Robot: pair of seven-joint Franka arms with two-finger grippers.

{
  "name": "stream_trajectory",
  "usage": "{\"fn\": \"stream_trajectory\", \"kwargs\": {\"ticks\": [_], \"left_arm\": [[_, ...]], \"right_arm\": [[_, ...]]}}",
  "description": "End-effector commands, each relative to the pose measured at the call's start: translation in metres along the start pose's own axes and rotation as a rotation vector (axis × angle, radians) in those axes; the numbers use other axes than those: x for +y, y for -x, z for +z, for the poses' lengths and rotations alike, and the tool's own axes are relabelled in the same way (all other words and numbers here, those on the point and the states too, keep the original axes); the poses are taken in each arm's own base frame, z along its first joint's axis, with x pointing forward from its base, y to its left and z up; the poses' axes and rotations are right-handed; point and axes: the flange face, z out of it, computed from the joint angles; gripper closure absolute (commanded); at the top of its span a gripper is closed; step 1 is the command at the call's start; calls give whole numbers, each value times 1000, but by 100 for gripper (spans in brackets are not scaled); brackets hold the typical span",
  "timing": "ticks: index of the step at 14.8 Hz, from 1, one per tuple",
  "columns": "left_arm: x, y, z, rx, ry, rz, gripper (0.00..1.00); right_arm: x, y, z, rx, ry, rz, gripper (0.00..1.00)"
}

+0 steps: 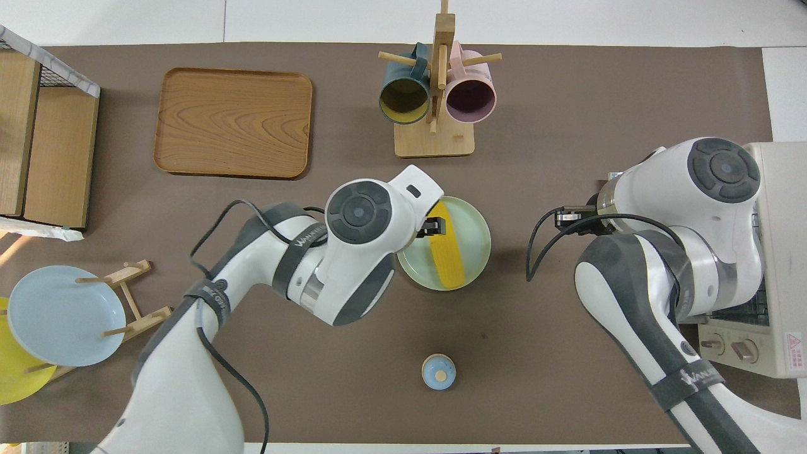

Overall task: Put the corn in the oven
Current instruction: 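Release the corn onto the plate while the right gripper reaches it, then grasp the corn on the plate with the right gripper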

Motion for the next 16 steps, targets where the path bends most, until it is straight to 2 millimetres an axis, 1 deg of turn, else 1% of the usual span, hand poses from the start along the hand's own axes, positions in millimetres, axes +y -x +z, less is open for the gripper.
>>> {"fn": "stream_trajectory", "kwargs": {"ticks": [1, 2, 3, 5, 6, 7, 8, 9, 10, 11, 12, 13, 14, 15, 16], "left_arm": [[-72, -32, -66, -7, -7, -1, 0], [-106, -48, -91, -2, -11, -22, 0], [-133, -59, -106, -3, -16, -44, 0], [-177, -71, -136, 21, -15, -85, 0], [-201, -74, -151, 26, -22, -97, 0], [-223, -74, -164, 32, -50, -69, 0], [-240, -73, -177, 29, -79, -30, 0], [-258, -70, -189, 20, -89, -16, 0], [-278, -64, -206, 4, -94, 8, 0], [-292, -57, -217, -22, -98, 33, 0], [-304, -50, -226, -45, -101, 38, 0], [-315, -43, -235, -70, -114, 46, 0], [-317, -34, -243, -93, -136, 59, 0], [-318, -27, -247, -117, -140, 56, 0], [-318, -22, -252, -130, -142, 54, 0]], "right_arm": [[-23, -3, -9, -4, -15, -13, 37], [-34, -3, -13, -3, -13, -33, 37], [-46, -3, -17, -3, -12, -51, 37], [-86, 3, -27, 17, -15, -69, 34], [-111, 7, -34, 31, -15, -61, 32], [-130, 6, -36, 26, -12, -42, 31], [-153, 4, -40, 31, -16, -24, 30], [-175, 6, -43, 41, -20, -18, 25], [-198, 11, -46, 52, -24, -18, 15], [-220, 14, -41, 58, -18, -16, 12], [-248, 18, -33, 71, 4, -25, 12], [-277, 23, -19, 88, 35, -23, 13], [-300, 25, 2, 100, 57, -3, 19], [-309, 26, 17, 107, 58, 5, 27], [-314, 26, 27, 118, 45, -1, 35]]}}
